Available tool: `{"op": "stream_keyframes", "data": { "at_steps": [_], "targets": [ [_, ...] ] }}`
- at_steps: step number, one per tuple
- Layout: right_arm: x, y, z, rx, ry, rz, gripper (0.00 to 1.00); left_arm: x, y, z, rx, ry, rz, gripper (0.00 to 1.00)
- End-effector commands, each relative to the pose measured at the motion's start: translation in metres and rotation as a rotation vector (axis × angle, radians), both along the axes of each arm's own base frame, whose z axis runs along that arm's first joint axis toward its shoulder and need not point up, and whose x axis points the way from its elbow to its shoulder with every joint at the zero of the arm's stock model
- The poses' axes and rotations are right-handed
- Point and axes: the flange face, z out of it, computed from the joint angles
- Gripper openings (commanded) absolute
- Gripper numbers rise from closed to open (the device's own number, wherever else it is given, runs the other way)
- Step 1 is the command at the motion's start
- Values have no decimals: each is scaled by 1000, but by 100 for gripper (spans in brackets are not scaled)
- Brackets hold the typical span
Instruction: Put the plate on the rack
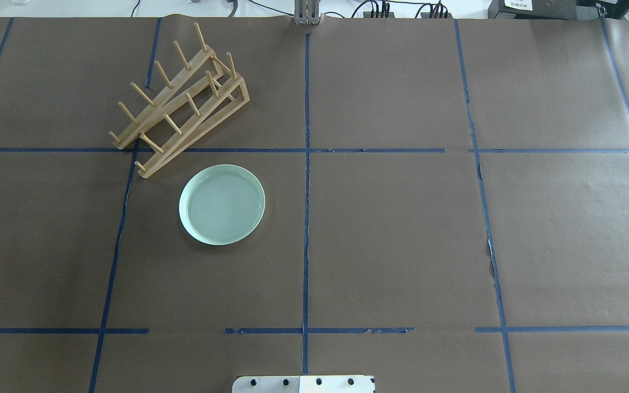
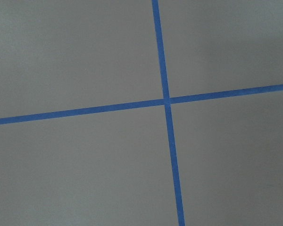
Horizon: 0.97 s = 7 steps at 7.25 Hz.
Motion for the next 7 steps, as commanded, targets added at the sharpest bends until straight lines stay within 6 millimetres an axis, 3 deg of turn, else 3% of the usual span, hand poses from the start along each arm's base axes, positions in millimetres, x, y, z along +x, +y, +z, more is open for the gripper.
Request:
{"op": "stream_keyframes", "data": {
  "at_steps": [1, 2, 3, 5, 6, 7],
  "targets": [
    [0, 0, 0, 0, 0, 0, 100, 0, 2, -2, 10, -6, 1, 100],
    [0, 0, 0, 0, 0, 0, 100, 0, -2, -10, 22, -6, 0, 100],
    [0, 0, 0, 1, 0, -1, 100, 0, -7, -40, 73, -6, -8, 100],
    [0, 0, 0, 0, 0, 0, 100, 4, -21, -136, 121, -1, -44, 100],
    [0, 0, 0, 0, 0, 0, 100, 16, -18, -197, 125, 8, -61, 100],
    [0, 0, 0, 0, 0, 0, 100, 36, -13, -246, 141, 21, -59, 100]
  ]
}}
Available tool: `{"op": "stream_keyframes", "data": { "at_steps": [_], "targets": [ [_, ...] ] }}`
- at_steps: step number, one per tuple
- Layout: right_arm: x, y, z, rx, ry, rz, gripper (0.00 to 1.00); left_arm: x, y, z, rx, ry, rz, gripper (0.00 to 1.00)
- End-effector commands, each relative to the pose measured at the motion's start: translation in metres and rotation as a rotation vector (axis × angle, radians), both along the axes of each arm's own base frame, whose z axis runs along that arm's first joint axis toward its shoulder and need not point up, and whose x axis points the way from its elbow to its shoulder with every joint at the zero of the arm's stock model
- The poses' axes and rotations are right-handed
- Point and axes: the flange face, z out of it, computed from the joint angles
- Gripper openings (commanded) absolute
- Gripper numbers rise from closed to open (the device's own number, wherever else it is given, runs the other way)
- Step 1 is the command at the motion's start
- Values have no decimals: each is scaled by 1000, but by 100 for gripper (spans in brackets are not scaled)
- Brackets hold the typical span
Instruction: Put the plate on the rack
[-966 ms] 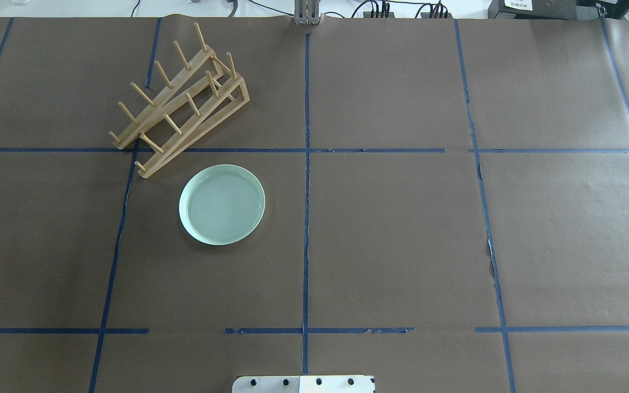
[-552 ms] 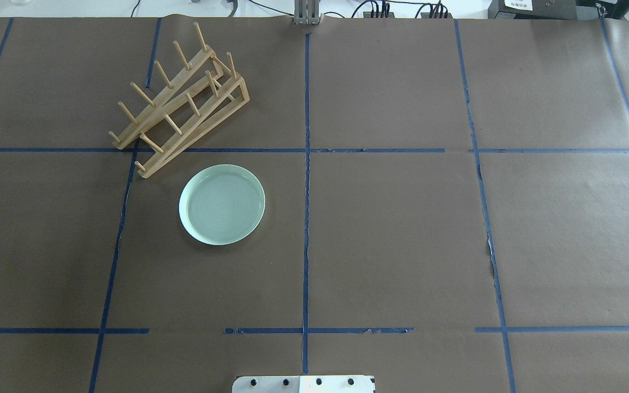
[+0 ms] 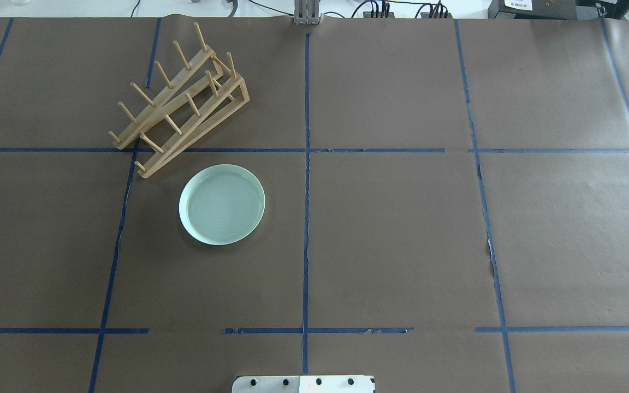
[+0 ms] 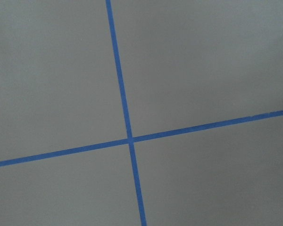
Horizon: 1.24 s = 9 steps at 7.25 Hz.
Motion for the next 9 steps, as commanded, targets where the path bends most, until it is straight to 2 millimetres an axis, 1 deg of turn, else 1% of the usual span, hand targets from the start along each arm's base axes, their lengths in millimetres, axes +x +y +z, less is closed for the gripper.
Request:
{"op": "stream_keyframes", "data": {
  "at_steps": [1, 2, 3, 4, 5, 6, 7, 8, 9],
  "targets": [
    [0, 0, 0, 0, 0, 0, 100, 48, 16, -114, 26, 44, -25, 100],
    [0, 0, 0, 0, 0, 0, 100, 93, 32, -154, 23, 84, -16, 100],
    [0, 0, 0, 0, 0, 0, 100, 137, 37, -194, 23, 122, -1, 100],
    [0, -1, -1, 3, 0, -1, 100, 197, 41, -233, 21, 100, -31, 100],
    [0, 0, 0, 0, 0, 0, 100, 256, 53, -253, -13, 97, -37, 100],
    [0, 0, 0, 0, 0, 0, 100, 300, 61, -266, -36, 89, -41, 100],
    [0, 0, 0, 0, 0, 0, 100, 348, 63, -273, -65, 69, -33, 100],
    [0, 0, 0, 0, 0, 0, 100, 406, 60, -280, -88, 25, -42, 100],
    [0, 0, 0, 0, 0, 0, 100, 445, 48, -288, -107, -2, -31, 100]
  ]
}}
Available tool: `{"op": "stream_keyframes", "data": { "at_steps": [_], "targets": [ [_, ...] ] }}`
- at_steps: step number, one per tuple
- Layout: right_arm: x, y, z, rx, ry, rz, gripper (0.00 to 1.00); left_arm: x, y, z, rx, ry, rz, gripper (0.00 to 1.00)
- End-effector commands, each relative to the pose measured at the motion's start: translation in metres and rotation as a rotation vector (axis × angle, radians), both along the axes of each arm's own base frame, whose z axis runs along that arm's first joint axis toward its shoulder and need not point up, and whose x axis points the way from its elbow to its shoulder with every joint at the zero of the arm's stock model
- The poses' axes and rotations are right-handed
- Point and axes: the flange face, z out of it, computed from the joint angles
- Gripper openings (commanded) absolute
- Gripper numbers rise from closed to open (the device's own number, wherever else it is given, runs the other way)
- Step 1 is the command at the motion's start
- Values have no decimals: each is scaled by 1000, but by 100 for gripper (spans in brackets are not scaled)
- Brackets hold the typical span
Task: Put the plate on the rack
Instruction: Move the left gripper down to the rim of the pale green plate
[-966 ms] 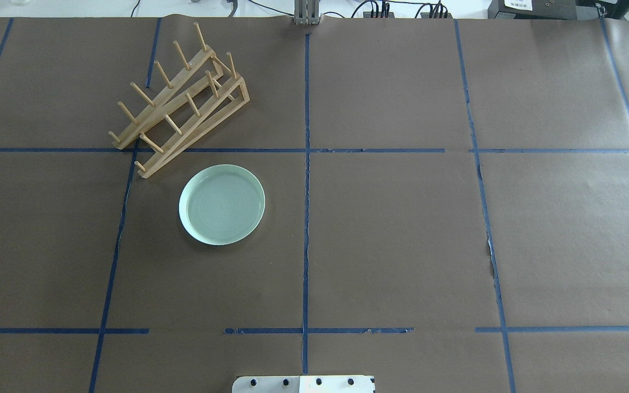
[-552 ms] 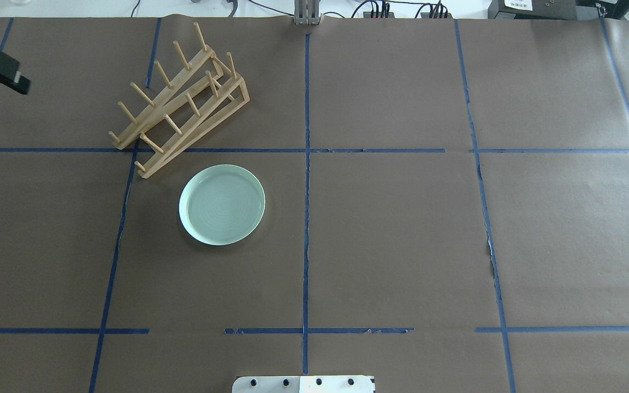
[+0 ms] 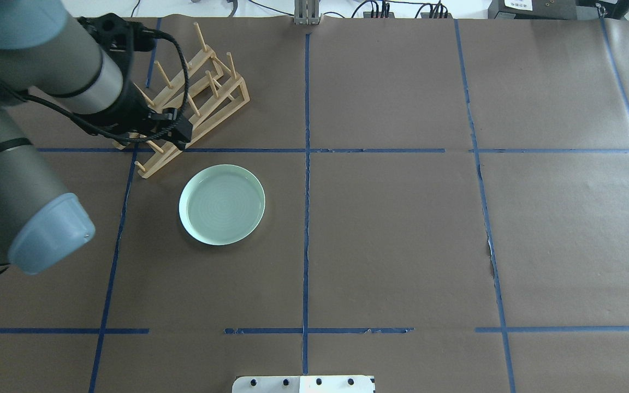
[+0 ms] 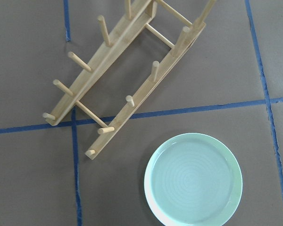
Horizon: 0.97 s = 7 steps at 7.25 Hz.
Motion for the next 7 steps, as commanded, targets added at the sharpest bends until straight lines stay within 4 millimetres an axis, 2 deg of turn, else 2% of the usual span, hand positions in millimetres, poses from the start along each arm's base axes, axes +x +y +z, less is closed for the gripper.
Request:
{"op": "stream_keyframes", "data": {
  "at_steps": [1, 3, 4, 6, 7],
  "targets": [
    [0, 0, 0, 0, 0, 0, 100, 77, -4, -6, -29, -47, 37, 100],
    [0, 0, 0, 0, 0, 0, 100, 129, -4, 29, 42, -44, 18, 100],
    [0, 0, 0, 0, 0, 0, 100, 168, 19, 37, -13, -27, 6, 100],
    [0, 0, 0, 0, 0, 0, 100, 206, 20, 57, -79, 15, -47, 100],
    [0, 0, 0, 1, 0, -1, 100, 225, 19, 60, -105, 11, -59, 100]
  ]
}}
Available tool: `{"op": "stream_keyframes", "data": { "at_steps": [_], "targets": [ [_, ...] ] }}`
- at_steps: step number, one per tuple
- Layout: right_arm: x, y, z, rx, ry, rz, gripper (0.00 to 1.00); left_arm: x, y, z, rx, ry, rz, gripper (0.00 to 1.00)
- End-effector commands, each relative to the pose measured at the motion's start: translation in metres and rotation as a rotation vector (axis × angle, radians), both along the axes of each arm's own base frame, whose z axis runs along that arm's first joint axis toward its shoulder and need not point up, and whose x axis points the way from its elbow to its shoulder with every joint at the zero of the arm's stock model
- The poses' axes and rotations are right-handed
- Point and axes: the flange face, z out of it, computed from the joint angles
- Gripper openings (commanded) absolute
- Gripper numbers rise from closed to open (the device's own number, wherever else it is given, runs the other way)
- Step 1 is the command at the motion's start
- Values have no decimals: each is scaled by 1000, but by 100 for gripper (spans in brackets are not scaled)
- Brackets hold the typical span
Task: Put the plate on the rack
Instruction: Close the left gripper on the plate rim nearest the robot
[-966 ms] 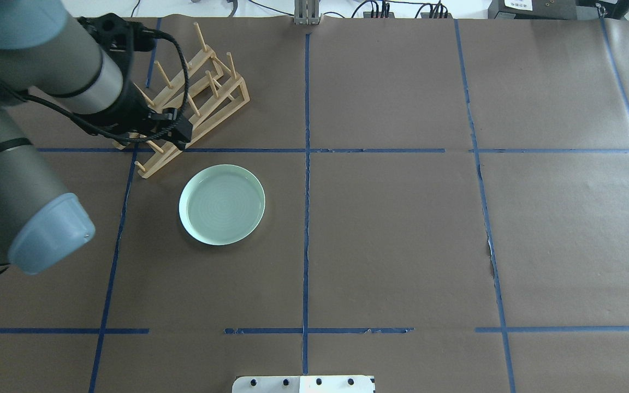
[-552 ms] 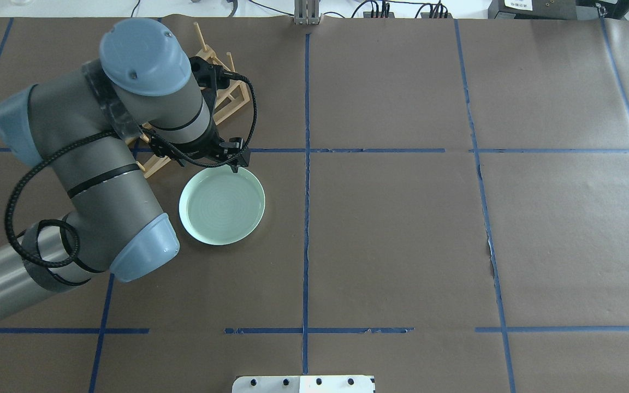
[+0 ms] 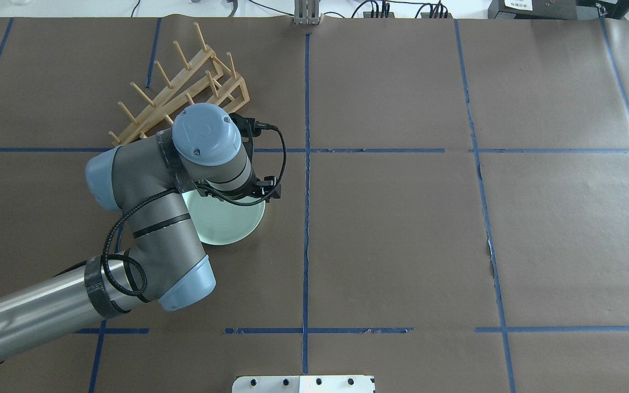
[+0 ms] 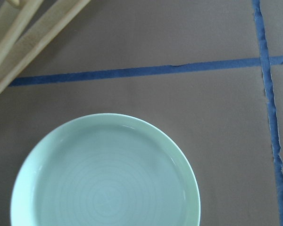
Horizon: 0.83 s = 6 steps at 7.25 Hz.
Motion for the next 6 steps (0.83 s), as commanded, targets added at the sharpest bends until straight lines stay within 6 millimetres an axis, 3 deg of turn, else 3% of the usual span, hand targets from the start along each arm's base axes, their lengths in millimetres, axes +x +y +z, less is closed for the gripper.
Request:
{"op": "stream_keyframes", "data": {
  "at_steps": [1, 3, 6],
  "targets": [
    [0, 0, 0, 0, 0, 0, 100, 33, -2, 10, -40, -6, -17, 100],
    [0, 0, 0, 0, 0, 0, 100, 41, 2, 12, -11, -9, -25, 96],
    [0, 0, 0, 0, 0, 0, 100, 45, 5, 15, -1, 6, -18, 62]
  ]
}}
